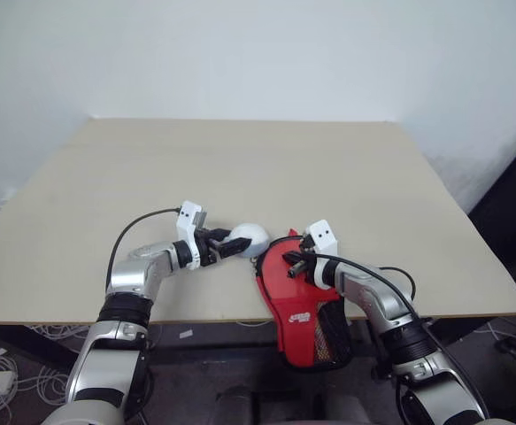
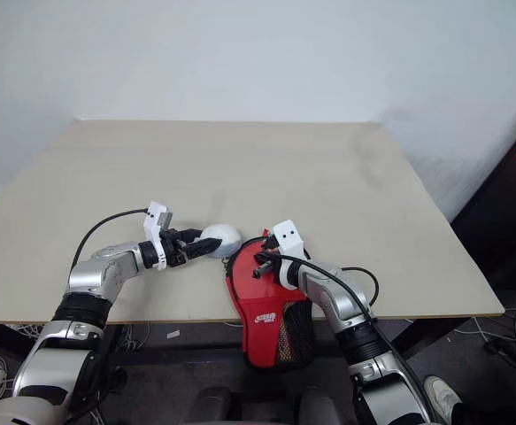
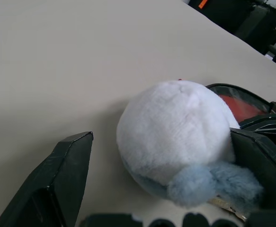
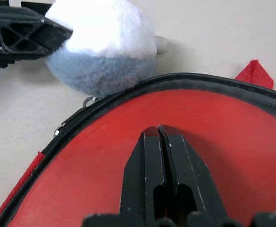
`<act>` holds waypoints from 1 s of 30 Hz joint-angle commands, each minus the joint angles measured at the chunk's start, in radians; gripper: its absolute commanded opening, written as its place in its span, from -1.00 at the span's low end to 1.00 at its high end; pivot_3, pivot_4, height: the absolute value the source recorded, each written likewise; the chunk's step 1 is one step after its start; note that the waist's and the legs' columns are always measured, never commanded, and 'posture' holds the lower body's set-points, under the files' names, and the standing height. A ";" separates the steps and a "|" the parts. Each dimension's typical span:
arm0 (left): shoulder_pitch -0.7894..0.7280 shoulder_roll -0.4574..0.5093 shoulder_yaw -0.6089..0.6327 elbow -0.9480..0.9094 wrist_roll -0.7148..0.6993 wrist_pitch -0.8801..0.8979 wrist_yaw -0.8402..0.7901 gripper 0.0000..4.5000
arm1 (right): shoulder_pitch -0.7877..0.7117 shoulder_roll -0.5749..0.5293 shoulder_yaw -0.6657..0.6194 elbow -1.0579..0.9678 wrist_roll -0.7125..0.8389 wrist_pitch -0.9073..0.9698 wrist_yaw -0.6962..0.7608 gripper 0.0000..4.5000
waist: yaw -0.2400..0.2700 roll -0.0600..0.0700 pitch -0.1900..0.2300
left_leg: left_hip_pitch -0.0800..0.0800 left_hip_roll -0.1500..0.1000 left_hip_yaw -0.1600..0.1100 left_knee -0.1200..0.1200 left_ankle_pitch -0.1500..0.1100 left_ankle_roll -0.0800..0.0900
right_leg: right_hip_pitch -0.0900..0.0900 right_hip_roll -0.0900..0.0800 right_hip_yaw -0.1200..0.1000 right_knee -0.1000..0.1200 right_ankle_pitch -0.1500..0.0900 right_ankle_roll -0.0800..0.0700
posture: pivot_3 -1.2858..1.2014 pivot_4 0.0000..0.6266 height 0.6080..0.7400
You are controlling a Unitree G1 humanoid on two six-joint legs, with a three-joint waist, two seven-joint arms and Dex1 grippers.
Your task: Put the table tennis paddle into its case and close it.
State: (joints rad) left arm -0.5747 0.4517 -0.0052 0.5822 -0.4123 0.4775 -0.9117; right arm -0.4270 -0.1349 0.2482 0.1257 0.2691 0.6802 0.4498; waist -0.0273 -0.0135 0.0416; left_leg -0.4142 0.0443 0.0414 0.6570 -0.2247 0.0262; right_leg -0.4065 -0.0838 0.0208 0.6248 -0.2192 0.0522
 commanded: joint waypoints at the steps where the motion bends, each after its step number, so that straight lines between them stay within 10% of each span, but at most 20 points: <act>1: -0.006 -0.010 0.021 -0.007 0.014 -0.006 0.008 1.00 | 0.015 0.003 0.008 0.015 -0.021 0.028 -0.003 -0.98 | 0.000 0.000 0.000 | 0.000 0.000 0.000 0.000 0.000 0.000 | 0.000 0.000 0.000 0.000 0.000 0.000 | 0.03 -1.00 1.00; 6: 0.000 -0.035 0.037 -0.012 0.017 -0.013 0.013 1.00 | 0.019 0.006 0.006 0.013 -0.025 0.032 -0.003 -0.98 | 0.000 0.000 0.000 | 0.000 0.000 0.000 0.000 0.000 0.000 | 0.000 0.000 0.000 0.000 0.000 0.000 | 0.03 -1.00 1.00; 20: 0.014 -0.080 0.035 -0.057 0.031 0.010 0.025 -0.90 | 0.027 0.005 0.010 0.010 -0.034 0.040 0.005 -1.00 | 0.000 0.000 -0.002 | 0.001 0.000 0.000 0.000 0.000 0.000 | 0.001 0.000 0.000 0.000 0.000 0.000 | 0.03 -1.00 1.00; 30: -0.097 -0.038 0.056 0.070 0.075 -0.040 0.010 -0.96 | 0.052 0.020 0.005 0.016 -0.047 -0.003 0.007 -1.00 | 0.000 0.000 -0.002 | 0.001 0.000 0.000 0.000 0.000 0.000 | 0.001 0.000 0.000 0.000 0.000 0.000 | 0.03 -1.00 1.00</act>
State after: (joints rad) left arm -0.6318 0.3953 0.0297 0.6439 -0.3507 0.4704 -0.9041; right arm -0.4007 -0.1132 0.2421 0.1138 0.2323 0.6589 0.4520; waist -0.0277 -0.0136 0.0393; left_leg -0.4131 0.0442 0.0412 0.6570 -0.2247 0.0263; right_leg -0.4055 -0.0835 0.0208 0.6250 -0.2196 0.0528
